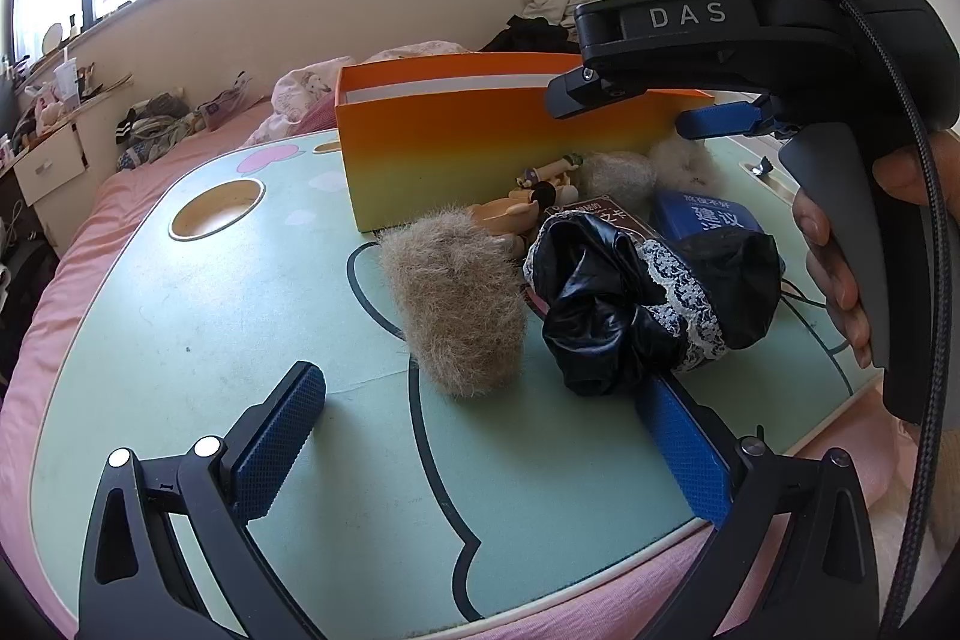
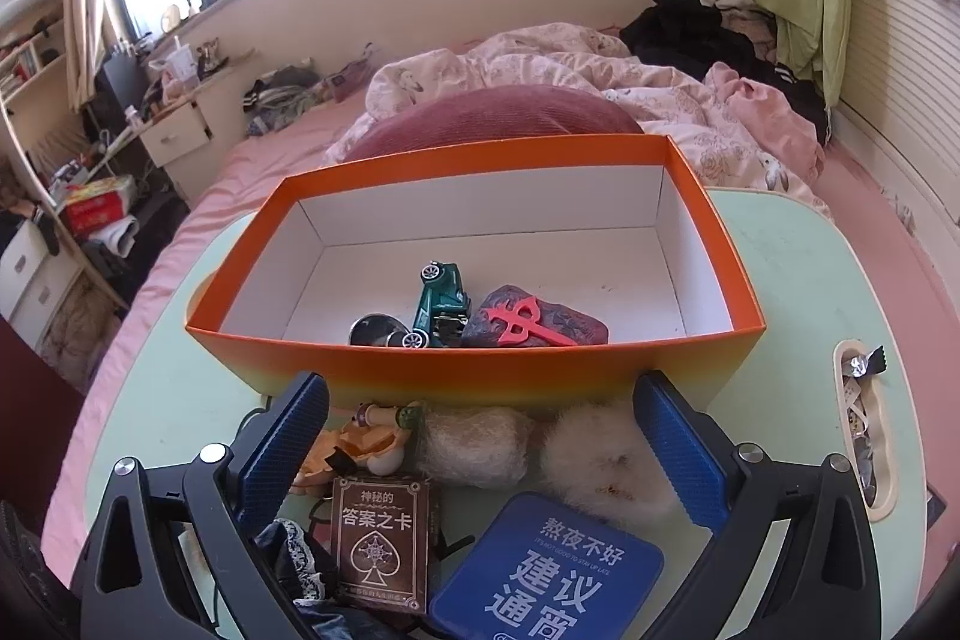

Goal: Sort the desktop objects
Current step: 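Reach into the orange box and grasp the silver metal cup with the right gripper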

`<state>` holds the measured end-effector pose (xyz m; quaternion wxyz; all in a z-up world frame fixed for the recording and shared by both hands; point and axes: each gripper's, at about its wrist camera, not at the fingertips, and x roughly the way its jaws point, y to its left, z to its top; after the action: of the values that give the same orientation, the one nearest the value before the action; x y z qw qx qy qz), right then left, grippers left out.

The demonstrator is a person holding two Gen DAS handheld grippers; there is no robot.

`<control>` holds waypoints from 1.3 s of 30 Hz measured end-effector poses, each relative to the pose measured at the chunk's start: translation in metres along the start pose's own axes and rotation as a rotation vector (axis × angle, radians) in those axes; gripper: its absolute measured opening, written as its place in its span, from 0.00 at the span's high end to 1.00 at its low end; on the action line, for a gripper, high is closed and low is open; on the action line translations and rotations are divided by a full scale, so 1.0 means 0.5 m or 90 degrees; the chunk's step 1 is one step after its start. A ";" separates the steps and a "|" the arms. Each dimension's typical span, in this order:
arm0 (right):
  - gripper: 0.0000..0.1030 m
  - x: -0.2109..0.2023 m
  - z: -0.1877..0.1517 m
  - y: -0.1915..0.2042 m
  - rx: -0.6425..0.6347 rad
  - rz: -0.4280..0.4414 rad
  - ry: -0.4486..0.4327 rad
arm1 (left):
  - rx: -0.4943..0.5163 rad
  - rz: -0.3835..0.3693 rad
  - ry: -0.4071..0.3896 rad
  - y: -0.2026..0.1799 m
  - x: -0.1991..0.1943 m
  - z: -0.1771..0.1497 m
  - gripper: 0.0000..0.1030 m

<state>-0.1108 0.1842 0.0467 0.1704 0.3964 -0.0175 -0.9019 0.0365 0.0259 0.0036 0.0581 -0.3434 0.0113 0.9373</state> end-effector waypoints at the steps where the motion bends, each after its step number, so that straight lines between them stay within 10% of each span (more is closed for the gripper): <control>1: 0.01 -0.001 0.001 -0.001 -0.001 -0.002 -0.001 | 0.000 0.000 0.000 0.000 0.000 0.000 0.00; 11: 0.27 -0.068 0.057 0.051 -0.029 0.043 -0.007 | 0.000 0.000 0.000 0.001 -0.001 0.001 0.00; 17: 0.44 0.028 0.143 0.124 -0.010 0.103 0.153 | 0.000 0.000 0.000 0.001 -0.002 0.001 0.00; 28: 0.48 0.215 0.140 0.152 -0.026 -0.010 0.409 | -0.001 -0.001 0.000 0.001 -0.002 0.002 0.00; 33: 0.48 0.221 0.120 0.148 -0.033 0.005 0.408 | -0.002 -0.003 0.000 0.000 0.002 0.004 0.00; 35: 0.71 0.215 0.117 0.141 -0.031 -0.010 0.392 | -0.003 -0.003 0.000 -0.001 0.002 0.005 0.00; 39: 0.73 0.201 0.110 0.128 -0.038 0.001 0.361 | -0.002 -0.003 0.000 0.000 0.001 0.006 0.00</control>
<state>-0.1949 0.0859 0.0239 0.1811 0.6275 0.0570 -0.7551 0.0342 0.0263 0.0053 0.0599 -0.3435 0.0088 0.9372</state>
